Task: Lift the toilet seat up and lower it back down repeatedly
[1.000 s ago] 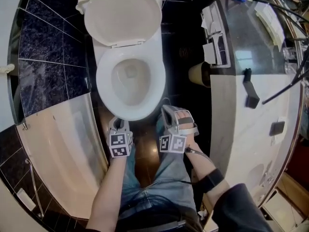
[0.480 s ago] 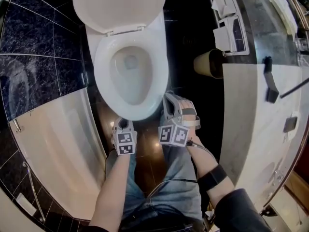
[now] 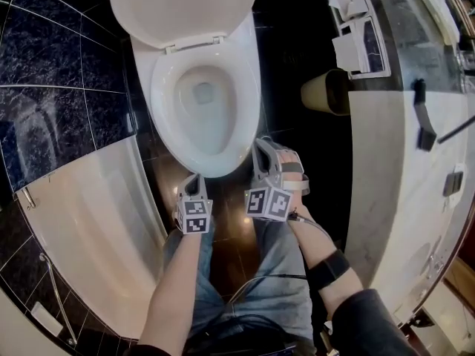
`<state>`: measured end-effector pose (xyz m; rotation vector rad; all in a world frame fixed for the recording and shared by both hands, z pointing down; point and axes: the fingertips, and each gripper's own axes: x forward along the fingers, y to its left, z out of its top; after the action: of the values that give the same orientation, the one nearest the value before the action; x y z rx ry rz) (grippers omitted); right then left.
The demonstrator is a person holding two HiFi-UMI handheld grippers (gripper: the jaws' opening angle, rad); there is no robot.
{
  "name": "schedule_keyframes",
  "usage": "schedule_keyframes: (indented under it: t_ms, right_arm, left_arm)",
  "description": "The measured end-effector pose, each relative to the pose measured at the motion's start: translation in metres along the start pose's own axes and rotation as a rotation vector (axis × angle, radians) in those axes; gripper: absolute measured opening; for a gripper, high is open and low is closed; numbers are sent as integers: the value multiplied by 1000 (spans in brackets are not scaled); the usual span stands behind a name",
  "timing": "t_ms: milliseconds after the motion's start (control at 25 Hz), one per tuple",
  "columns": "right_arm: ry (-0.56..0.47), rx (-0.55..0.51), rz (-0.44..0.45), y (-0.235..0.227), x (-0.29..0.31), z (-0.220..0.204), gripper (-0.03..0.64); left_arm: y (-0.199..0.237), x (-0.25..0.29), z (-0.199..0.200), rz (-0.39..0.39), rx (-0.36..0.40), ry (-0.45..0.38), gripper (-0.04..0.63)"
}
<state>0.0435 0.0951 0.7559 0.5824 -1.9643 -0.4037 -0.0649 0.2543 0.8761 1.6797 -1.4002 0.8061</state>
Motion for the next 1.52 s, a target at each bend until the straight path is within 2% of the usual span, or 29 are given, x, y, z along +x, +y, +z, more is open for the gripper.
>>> schedule_keyframes:
  t_ms: [160,320,640,960,1200,1320,1520]
  right_arm:
    - [1,10,-11,-7,-9,13,20]
    - [-4,39,-13,-22,-39,34,20]
    - [-71,181,-41,-95,-103,104,21]
    - [-160,294,-49,-175,-176,157,21]
    - [-221,399,-62,-235,-224,178,21]
    - [-251,472,-51,-257,-244,185,21]
    - [-286,550,-34,-269,-261,181,21]
  left_arm:
    - [9,-21,37,3,12,-57,0]
    - [9,-72,83,7,31,-121,0]
    - [27,-210,218,46,59,-300,0]
    - [21,-339,324,99,84,-448,0]
    - [18,-395,364,158,98,-522,0]
    - [11,-415,381,163,101,-556,0]
    - [1,-447,397,179,105,-617,0]
